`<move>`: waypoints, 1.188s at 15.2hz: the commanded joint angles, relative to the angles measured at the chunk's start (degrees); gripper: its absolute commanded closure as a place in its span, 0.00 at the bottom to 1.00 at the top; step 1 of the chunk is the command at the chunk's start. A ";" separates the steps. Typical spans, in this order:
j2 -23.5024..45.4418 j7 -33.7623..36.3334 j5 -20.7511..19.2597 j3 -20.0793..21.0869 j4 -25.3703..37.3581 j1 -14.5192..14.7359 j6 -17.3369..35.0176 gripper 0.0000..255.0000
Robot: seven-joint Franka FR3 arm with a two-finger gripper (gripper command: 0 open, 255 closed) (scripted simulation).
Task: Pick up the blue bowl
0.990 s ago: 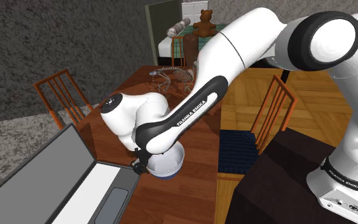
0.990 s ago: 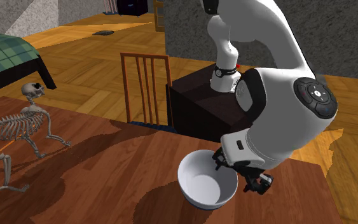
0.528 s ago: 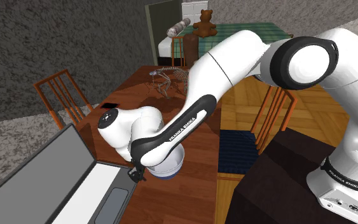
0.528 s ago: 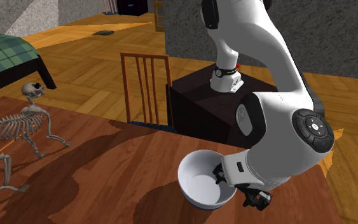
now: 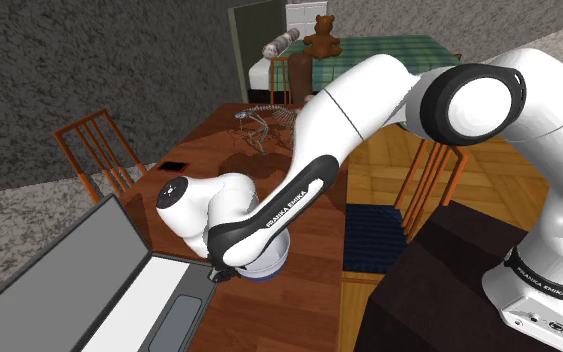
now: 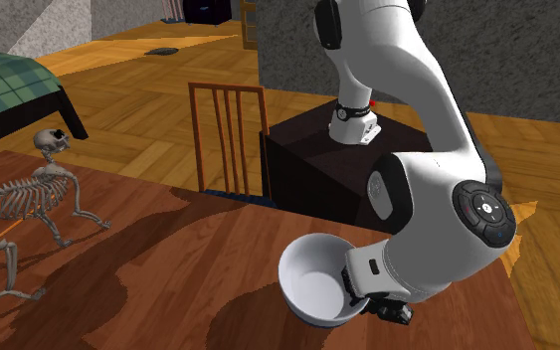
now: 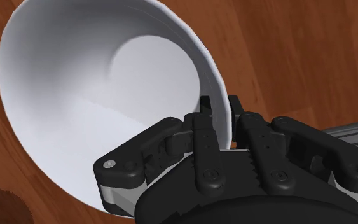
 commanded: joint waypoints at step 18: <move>-5.53 -1.55 2.03 1.68 -0.15 -0.95 -5.12 1.00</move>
